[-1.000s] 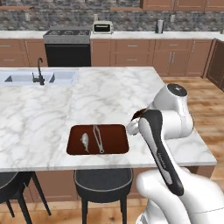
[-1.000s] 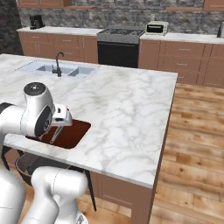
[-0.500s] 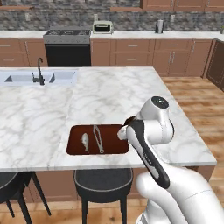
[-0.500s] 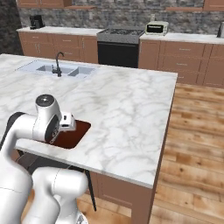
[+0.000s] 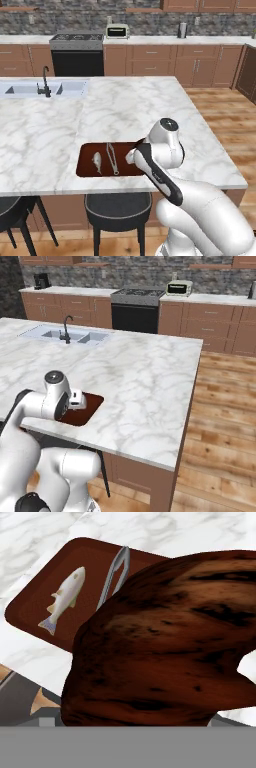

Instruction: Gather the eggplant and potato from the fridge and place them on a tray on the dining counter. Then gather the fish and steak from the fridge and place them on the other tray.

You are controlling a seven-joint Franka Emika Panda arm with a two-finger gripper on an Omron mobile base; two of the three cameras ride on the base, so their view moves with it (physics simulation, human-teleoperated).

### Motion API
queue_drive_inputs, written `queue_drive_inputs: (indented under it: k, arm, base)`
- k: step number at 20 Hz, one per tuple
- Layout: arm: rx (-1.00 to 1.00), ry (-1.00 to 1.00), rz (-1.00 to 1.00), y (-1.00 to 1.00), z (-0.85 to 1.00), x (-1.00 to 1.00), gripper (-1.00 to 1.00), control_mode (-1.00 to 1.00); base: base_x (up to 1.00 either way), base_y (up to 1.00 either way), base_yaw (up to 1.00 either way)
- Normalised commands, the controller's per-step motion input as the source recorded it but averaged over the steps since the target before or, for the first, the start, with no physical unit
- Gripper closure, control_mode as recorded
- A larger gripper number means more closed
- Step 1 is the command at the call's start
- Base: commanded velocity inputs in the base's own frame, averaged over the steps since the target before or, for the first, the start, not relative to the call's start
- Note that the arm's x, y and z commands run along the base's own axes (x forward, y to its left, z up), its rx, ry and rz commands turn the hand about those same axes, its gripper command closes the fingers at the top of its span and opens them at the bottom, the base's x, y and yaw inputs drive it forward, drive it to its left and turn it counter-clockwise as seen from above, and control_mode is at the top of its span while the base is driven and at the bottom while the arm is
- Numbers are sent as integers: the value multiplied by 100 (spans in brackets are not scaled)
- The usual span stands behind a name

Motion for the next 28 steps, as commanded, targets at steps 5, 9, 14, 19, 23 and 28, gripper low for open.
queue_drive_inputs:
  k: [5, 9, 14, 19, 23, 28]
  arm:
    - [0, 2, 0, 11, -37, 35, 100, -100]
    - [0, 0, 0, 11, -35, 36, 100, -100]
    - [0, 0, 0, 10, -30, 31, 100, -100]
    - [0, 0, 0, 7, -26, 30, 100, -100]
    - [0, 0, 0, 2, -19, 28, 100, -100]
    - [0, 0, 0, 9, -5, 34, -100, -100]
  base:
    - [0, 0, 0]
    - [0, 0, 0]
    - [0, 0, 0]
    - [0, 0, 0]
    - [0, 0, 0]
    - [0, 0, 0]
